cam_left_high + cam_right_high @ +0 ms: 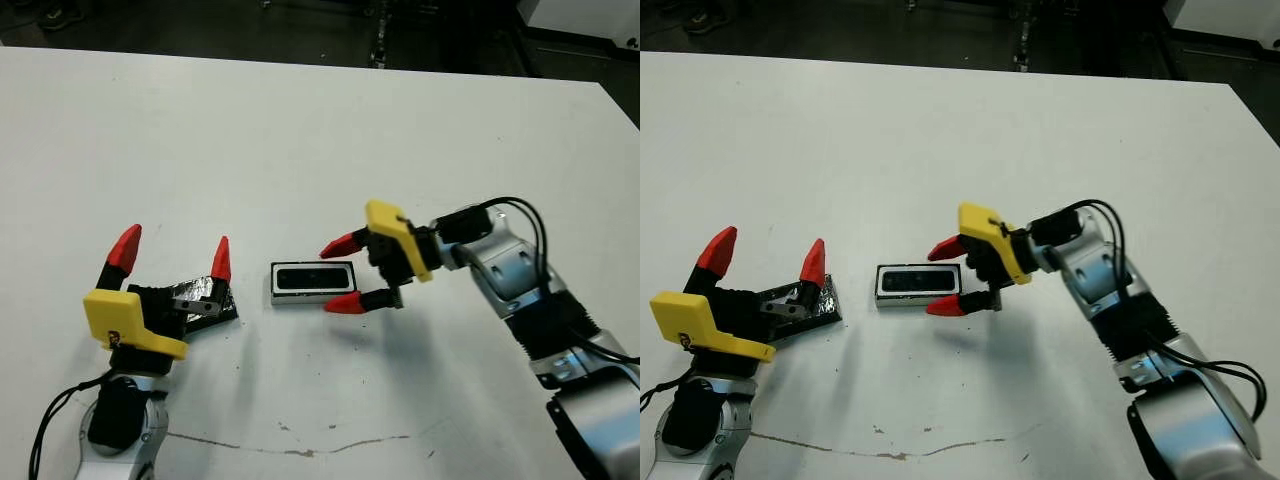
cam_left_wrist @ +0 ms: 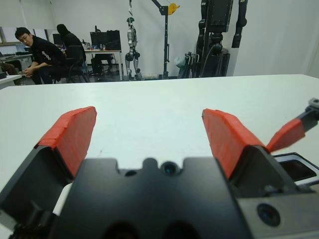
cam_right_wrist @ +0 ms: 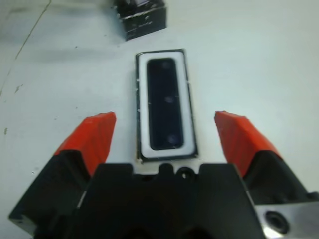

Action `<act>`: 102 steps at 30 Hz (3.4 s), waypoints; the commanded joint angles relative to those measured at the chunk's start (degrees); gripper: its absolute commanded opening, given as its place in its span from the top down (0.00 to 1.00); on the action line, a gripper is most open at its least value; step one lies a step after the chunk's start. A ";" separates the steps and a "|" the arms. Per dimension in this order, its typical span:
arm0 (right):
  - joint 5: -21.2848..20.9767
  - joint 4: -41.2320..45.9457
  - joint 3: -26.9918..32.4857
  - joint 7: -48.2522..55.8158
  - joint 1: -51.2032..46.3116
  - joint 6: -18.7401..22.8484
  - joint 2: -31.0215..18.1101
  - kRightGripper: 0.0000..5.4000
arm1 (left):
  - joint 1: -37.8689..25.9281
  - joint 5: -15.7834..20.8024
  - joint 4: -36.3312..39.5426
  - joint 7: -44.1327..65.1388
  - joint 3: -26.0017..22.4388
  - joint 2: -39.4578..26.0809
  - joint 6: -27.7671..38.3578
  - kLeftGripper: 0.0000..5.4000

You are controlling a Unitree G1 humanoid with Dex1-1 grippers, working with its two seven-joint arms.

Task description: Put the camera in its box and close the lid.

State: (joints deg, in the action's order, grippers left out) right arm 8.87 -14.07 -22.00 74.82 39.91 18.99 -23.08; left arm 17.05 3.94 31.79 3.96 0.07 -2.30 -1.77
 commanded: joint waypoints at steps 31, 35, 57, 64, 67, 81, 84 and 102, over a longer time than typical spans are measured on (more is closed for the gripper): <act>10.44 39.57 31.23 -42.10 -41.61 -2.59 4.29 0.39 | 0.65 0.50 -0.42 1.16 -0.34 -1.16 -0.43 0.00; 11.47 41.27 32.06 -43.77 -47.49 -6.61 6.29 0.52 | 0.12 1.16 -0.78 2.34 -1.07 -1.92 0.00 0.00; 13.39 43.63 28.17 -51.20 -53.84 -11.16 12.91 1.00 | -7.37 19.25 3.12 30.50 -13.75 -31.09 -13.22 0.00; 13.97 42.44 28.21 -50.67 -52.95 -11.48 12.19 1.00 | -19.23 27.18 -10.12 56.76 -14.23 -49.34 -15.42 0.00; 13.75 42.11 28.17 -50.70 -52.83 -11.81 11.97 1.00 | -24.42 26.80 -17.67 66.63 -11.51 -51.73 -11.21 0.00; 13.44 42.03 28.04 -51.34 -53.23 -11.79 11.70 1.00 | -36.80 22.09 -35.55 80.36 -0.78 -47.77 -3.58 0.00; 13.72 42.07 27.98 -51.41 -53.31 -11.60 11.82 1.00 | -36.64 20.78 -36.45 80.17 -0.07 -47.21 -2.48 0.00; 13.73 42.06 27.51 -51.36 -54.63 -12.29 11.95 1.00 | -27.41 21.47 -31.38 73.78 -1.60 -46.16 -7.16 0.00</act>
State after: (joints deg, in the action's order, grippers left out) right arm 22.09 28.29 5.26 23.27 -14.13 7.13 -10.65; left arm -11.15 24.95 -0.13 78.25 -1.18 -48.83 -7.82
